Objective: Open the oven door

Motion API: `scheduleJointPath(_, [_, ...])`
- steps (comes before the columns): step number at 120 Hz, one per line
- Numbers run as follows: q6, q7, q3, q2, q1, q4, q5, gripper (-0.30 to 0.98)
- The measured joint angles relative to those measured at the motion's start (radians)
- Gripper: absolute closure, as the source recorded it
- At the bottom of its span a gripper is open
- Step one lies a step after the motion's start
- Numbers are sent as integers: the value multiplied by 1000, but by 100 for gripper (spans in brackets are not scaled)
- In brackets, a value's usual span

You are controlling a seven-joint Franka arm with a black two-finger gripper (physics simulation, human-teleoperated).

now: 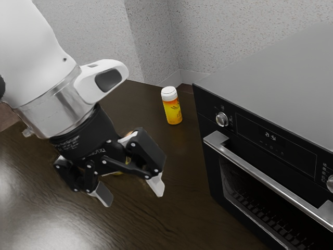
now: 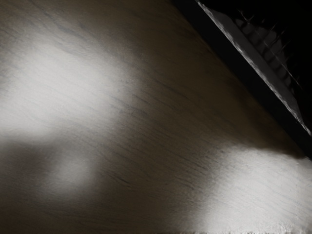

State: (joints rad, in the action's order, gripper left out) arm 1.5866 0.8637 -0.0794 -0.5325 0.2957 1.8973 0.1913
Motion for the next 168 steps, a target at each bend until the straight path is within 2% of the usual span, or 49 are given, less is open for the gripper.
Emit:
scheduleJointPath(19, [270, 173, 97, 18, 196, 67, 15, 0])
scheduleJointPath(40, [491, 335, 115, -15, 259, 218, 2, 0])
scheduleJointPath(60, [625, 467, 116, -22, 305, 245, -39, 0])
scheduleJointPath(90, [711, 632, 116, -1, 355, 248, -79, 0])
scheduleJointPath(140, [801, 818, 119, 142, 345, 211, -91, 0])
scheduleJointPath(168, [822, 858, 161, 186, 317, 176, -86, 0])
